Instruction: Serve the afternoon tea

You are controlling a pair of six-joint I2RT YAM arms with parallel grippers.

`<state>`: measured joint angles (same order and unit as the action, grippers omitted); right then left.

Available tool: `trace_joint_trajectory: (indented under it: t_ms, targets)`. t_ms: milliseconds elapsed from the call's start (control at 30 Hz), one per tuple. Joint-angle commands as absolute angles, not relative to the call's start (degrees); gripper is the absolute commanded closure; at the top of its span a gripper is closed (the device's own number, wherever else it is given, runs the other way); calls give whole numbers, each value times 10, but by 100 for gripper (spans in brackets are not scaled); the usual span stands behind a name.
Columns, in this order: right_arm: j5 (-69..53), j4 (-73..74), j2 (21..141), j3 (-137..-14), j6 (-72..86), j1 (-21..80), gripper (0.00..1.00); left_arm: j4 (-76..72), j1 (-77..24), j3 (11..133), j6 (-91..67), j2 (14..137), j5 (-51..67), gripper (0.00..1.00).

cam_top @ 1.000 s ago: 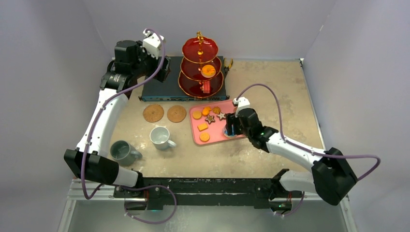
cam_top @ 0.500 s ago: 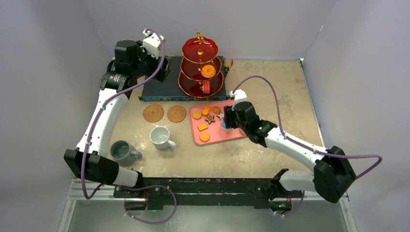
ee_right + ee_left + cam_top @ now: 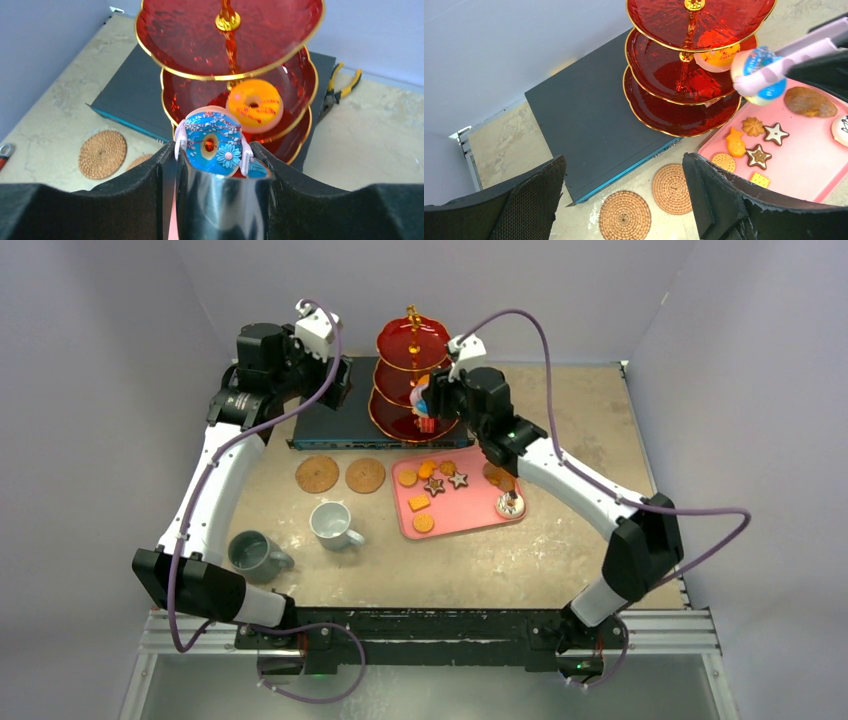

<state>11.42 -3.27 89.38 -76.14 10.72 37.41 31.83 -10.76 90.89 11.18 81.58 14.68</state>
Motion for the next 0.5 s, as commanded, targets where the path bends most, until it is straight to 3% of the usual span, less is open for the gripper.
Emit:
trace_joint_trajectory:
  t_ms: [0, 467]
  targets:
    - [83, -57, 932, -838, 87, 369, 47, 303, -104, 926, 116, 803, 144, 14]
    - [81, -133, 986, -849, 107, 366, 47, 300, -104, 910, 124, 794, 141, 14]
